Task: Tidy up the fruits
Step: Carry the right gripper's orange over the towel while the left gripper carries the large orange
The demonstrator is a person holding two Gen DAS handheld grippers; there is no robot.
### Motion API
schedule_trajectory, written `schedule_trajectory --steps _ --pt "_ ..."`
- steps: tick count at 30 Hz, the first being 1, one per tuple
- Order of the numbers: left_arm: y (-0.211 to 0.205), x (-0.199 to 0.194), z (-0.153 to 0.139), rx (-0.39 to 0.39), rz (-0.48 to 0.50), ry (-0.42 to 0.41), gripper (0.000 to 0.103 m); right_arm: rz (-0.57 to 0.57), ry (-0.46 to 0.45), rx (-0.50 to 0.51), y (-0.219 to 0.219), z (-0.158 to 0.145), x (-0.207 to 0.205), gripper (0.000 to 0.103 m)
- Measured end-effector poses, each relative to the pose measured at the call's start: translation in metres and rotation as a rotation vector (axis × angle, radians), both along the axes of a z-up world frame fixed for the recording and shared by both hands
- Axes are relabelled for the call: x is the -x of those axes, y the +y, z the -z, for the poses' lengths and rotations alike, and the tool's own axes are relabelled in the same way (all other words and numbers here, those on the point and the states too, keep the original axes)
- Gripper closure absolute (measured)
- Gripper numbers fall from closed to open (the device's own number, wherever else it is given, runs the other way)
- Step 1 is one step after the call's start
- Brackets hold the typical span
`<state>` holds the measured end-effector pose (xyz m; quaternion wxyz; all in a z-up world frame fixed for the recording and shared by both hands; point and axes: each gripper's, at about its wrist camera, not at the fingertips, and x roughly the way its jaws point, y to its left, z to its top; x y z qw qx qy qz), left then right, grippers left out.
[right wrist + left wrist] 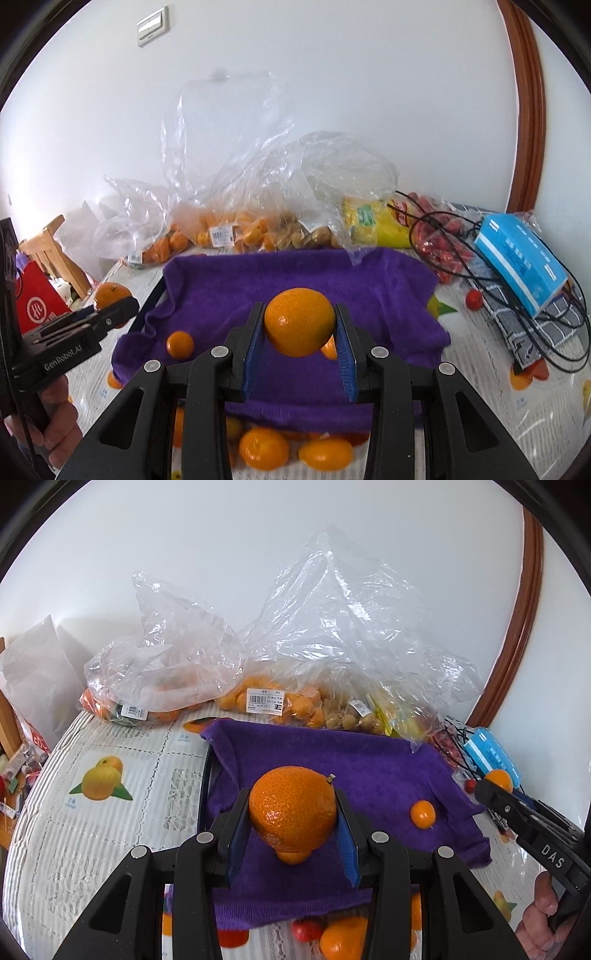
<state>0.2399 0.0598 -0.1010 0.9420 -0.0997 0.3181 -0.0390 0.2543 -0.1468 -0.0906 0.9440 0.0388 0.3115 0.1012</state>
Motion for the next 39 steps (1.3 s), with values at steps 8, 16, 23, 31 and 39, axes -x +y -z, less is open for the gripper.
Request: schedule_trajectory --steps 8,16,23,31,39 --pt "0.004 -0.011 0.017 0.009 -0.014 0.014 0.063 0.005 0.028 -0.022 -0.001 0.024 -0.022 0.067" --pt "0.007 -0.015 0.029 0.020 -0.021 0.036 0.063 0.025 0.088 -0.066 -0.011 0.043 -0.029 0.067" --pt "0.008 -0.013 0.029 0.033 -0.025 0.021 0.063 0.023 0.098 -0.060 -0.008 0.048 -0.030 0.067" --pt "0.005 -0.015 0.033 0.028 -0.017 0.032 0.063 0.014 0.096 -0.035 -0.002 0.051 -0.028 0.067" --pt "0.005 -0.016 0.034 0.035 -0.014 0.040 0.063 0.003 0.103 -0.002 0.006 0.055 -0.029 0.067"
